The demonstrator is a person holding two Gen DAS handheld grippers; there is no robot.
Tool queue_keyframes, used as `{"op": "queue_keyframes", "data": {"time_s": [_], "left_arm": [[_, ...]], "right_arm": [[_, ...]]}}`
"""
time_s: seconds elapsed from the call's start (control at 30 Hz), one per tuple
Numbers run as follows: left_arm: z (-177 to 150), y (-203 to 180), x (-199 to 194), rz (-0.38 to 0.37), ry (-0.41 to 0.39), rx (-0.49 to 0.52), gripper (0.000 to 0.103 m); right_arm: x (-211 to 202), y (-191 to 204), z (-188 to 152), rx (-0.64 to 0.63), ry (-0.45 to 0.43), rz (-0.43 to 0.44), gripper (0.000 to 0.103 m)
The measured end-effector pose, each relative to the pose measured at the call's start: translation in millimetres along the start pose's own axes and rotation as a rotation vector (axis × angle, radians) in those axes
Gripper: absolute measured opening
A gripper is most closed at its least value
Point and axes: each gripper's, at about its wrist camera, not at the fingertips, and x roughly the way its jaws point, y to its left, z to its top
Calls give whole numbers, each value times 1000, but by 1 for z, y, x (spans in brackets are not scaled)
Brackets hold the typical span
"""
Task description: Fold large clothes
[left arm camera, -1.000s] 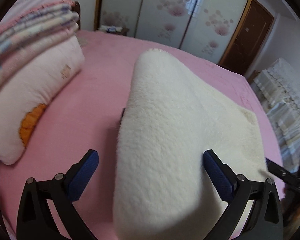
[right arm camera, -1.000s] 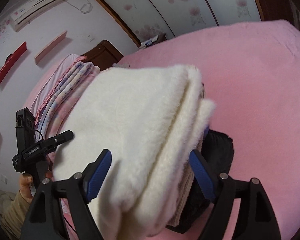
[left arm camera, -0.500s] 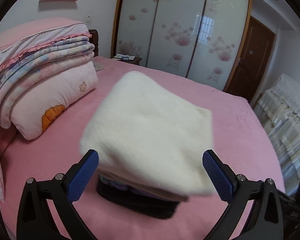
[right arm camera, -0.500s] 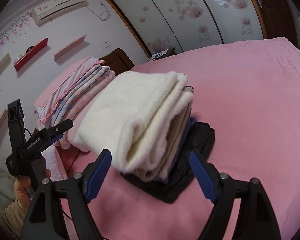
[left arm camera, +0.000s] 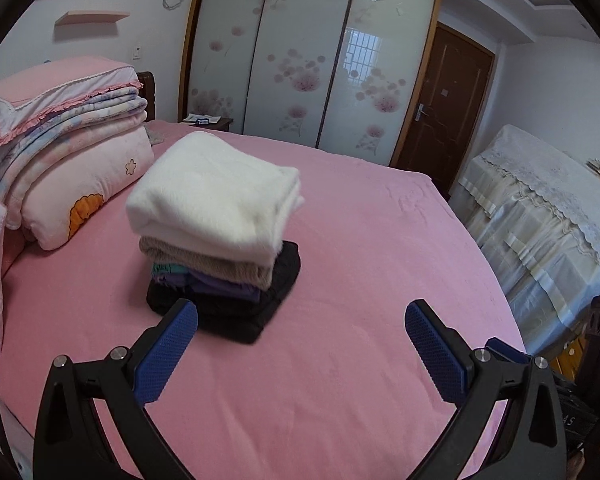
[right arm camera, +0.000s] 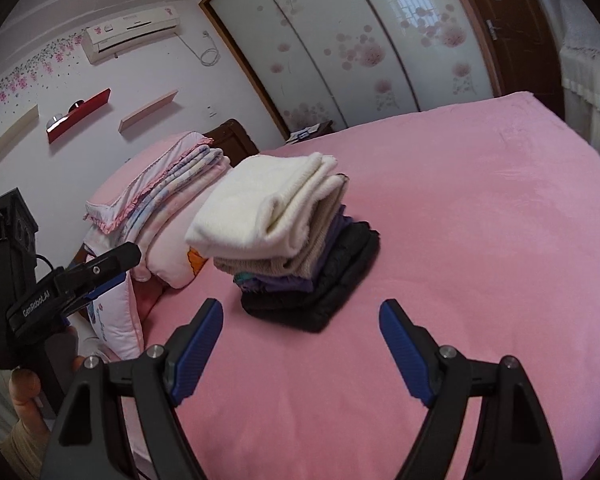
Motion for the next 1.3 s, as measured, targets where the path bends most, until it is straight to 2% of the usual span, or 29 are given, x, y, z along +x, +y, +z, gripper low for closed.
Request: {"op": "queue_keyframes", "data": {"time_s": [0.27, 0.5, 0.77, 1.03, 1.3], "left_arm": [[-77, -38, -49, -30, 50, 11, 103], [-121, -62, -78, -36, 63, 46, 103], [-153, -71, -103, -26, 60, 58, 103], [-189, -78, -119, 53, 46, 125, 103], [-198, -73, -125, 90, 34, 108, 103]], "right_arm": [[-81, 5, -66, 1, -21, -138, 81], [-123, 7, -107, 5, -47, -225, 81], [-147, 17, -139, -11, -65, -279, 81], [-159, 34, -166, -72, -76, -335, 81], [-161, 38, -177, -99, -73, -376, 81]]}}
